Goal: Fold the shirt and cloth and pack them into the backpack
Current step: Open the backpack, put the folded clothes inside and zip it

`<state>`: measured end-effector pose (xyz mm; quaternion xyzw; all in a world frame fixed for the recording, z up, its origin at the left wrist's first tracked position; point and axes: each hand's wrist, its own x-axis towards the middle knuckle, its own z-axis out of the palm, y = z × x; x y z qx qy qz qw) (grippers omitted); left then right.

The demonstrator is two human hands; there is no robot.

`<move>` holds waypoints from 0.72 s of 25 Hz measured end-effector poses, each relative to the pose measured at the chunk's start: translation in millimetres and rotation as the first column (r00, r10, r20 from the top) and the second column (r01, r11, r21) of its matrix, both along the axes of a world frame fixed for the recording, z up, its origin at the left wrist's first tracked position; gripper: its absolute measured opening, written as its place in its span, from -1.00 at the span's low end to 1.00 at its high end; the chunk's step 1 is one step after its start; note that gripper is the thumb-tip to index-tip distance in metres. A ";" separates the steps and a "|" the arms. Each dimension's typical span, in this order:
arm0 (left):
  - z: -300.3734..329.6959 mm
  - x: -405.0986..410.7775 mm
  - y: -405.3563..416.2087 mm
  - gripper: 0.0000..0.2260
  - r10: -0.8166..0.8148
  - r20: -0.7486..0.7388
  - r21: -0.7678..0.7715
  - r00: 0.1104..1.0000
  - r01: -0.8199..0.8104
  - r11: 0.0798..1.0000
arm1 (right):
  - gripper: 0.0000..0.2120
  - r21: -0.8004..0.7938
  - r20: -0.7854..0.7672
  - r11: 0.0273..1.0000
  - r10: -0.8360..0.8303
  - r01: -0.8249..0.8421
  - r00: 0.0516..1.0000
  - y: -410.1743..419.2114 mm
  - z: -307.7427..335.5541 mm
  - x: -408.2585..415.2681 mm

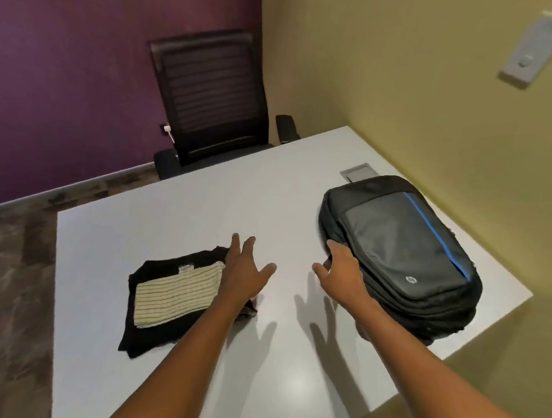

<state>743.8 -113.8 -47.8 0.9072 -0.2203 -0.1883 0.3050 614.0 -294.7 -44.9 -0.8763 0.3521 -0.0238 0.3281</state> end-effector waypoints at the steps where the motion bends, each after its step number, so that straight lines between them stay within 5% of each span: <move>1: 3.3 -7.3 -19.9 -0.25 -0.037 0.001 -0.002 0.999 0.037 0.999 | -0.35 -0.002 0.013 0.999 -0.037 0.037 0.999 -16.0 3.3 -13.4; 11: -10.5 -96.1 -176.5 -0.24 -0.339 -0.063 -0.050 0.939 0.336 0.941 | -0.39 -0.028 -0.091 0.952 -0.305 0.303 0.948 -137.1 -7.6 -135.6; 18: -51.3 -136.2 -218.0 -0.25 -0.404 -0.215 0.084 0.889 0.429 0.900 | -0.40 0.038 -0.209 0.966 -0.243 0.256 0.947 -168.1 -41.3 -161.7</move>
